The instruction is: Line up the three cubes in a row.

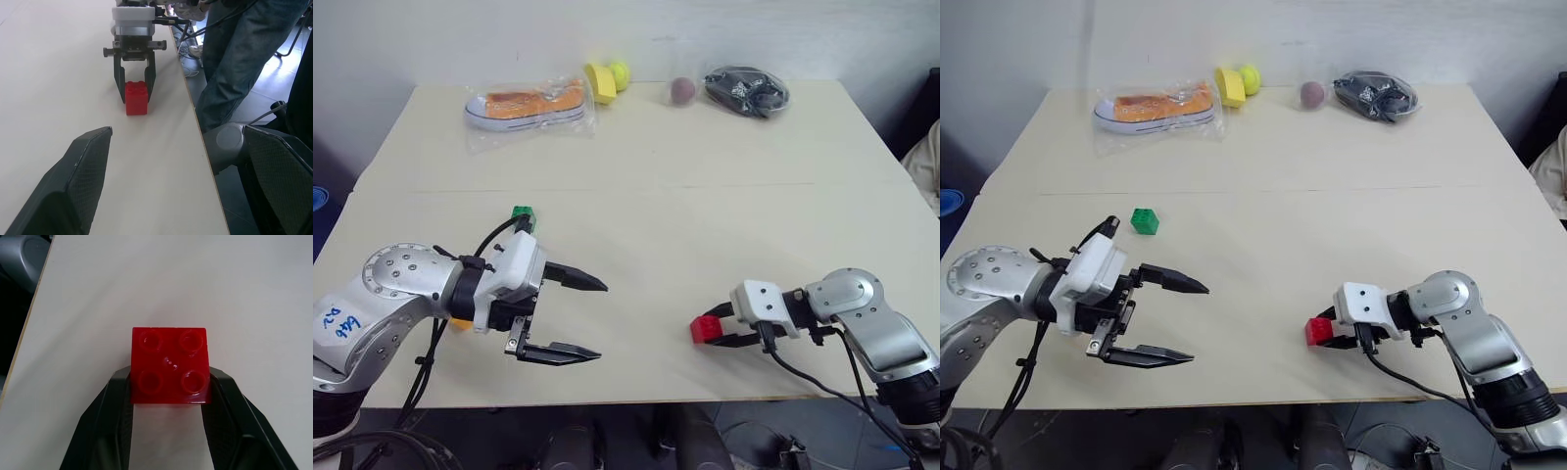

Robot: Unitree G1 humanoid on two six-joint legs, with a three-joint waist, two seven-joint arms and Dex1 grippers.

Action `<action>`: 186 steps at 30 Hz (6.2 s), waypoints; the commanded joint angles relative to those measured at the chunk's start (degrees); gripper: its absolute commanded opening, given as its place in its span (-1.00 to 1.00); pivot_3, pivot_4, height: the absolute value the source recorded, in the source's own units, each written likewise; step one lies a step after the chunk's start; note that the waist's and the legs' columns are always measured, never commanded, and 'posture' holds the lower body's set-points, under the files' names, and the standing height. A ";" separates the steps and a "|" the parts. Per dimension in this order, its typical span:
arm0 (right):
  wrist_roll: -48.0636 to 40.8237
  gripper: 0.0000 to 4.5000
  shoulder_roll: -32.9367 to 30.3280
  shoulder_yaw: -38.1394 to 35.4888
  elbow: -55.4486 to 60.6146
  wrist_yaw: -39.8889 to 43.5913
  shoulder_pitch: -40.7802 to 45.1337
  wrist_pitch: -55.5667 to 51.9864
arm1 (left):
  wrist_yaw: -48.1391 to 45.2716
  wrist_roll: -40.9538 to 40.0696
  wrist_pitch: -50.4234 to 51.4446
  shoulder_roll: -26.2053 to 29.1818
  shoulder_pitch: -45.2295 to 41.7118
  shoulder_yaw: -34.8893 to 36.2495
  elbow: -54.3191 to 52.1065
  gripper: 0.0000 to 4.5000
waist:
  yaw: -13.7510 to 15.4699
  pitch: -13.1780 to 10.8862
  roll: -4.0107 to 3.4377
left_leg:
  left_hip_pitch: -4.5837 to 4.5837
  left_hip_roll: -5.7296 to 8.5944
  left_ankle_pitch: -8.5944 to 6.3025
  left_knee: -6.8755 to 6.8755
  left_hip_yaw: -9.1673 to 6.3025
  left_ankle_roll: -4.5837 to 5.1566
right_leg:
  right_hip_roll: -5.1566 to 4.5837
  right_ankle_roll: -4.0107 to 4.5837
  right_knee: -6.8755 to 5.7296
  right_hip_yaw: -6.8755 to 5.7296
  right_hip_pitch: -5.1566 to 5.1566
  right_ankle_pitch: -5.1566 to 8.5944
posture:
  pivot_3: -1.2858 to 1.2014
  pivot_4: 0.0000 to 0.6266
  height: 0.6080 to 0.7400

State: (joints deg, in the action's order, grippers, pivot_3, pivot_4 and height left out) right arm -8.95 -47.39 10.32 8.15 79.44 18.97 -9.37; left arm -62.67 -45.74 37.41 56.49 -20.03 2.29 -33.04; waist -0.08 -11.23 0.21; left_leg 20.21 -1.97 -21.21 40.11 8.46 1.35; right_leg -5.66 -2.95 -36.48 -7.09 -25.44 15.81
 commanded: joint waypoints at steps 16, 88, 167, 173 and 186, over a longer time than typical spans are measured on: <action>-14.59 0.99 -2.00 -7.67 5.99 0.03 7.44 -12.68 | 8.57 -1.71 4.03 -0.26 7.57 11.22 -3.24 1.00 | -0.04 0.01 0.02 | 0.01 -0.09 0.00 0.00 -0.03 -0.01 | -0.14 0.01 0.00 0.01 -0.01 0.00 | 0.03 -0.52 1.00; -32.11 1.00 -4.65 -16.05 13.46 -7.91 5.22 -26.15 | 7.58 5.73 23.85 -3.33 -16.37 9.62 11.37 -0.32 | 1.12 0.08 0.46 | 0.19 0.12 0.02 -0.05 -0.06 0.11 | -0.36 -0.26 -0.02 -0.20 -0.02 -0.16 | 0.03 -0.52 1.00; -35.13 1.00 -10.79 -17.48 12.96 -0.09 4.44 -25.71 | -3.54 27.82 -14.14 1.58 18.98 20.50 32.56 0.99 | 0.58 0.08 0.46 | 0.09 0.15 -0.05 -0.10 -0.12 0.16 | -0.76 -0.01 0.01 -0.34 -0.06 -0.02 | 0.03 -0.52 1.00; -36.06 1.00 -10.85 -18.67 13.79 -1.26 3.88 -26.19 | -1.87 30.13 -14.52 0.75 12.84 13.04 38.98 0.81 | -0.05 0.09 0.47 | 0.09 0.18 -0.03 -0.10 -0.10 0.18 | -0.73 -0.01 -0.07 -0.37 -0.05 -0.02 | 0.03 -0.52 1.00; -35.25 1.00 -10.84 -18.82 13.82 -2.10 2.28 -24.73 | -6.86 27.86 -14.65 2.61 14.22 11.57 35.01 -0.33 | -0.02 0.09 0.47 | 0.10 0.15 -0.04 -0.08 -0.09 0.17 | -0.70 -0.02 -0.03 -0.34 -0.06 -0.02 | 0.03 -0.52 1.00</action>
State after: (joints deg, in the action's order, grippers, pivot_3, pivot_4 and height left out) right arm -43.90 -57.85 -6.89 20.33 77.26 21.39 -34.92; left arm -68.51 -16.70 23.18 57.50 -6.02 13.19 4.38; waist -0.11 -11.15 0.68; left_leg 20.31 -1.82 -21.24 40.03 8.37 1.52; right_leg -6.36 -2.97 -36.50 -7.43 -25.50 15.79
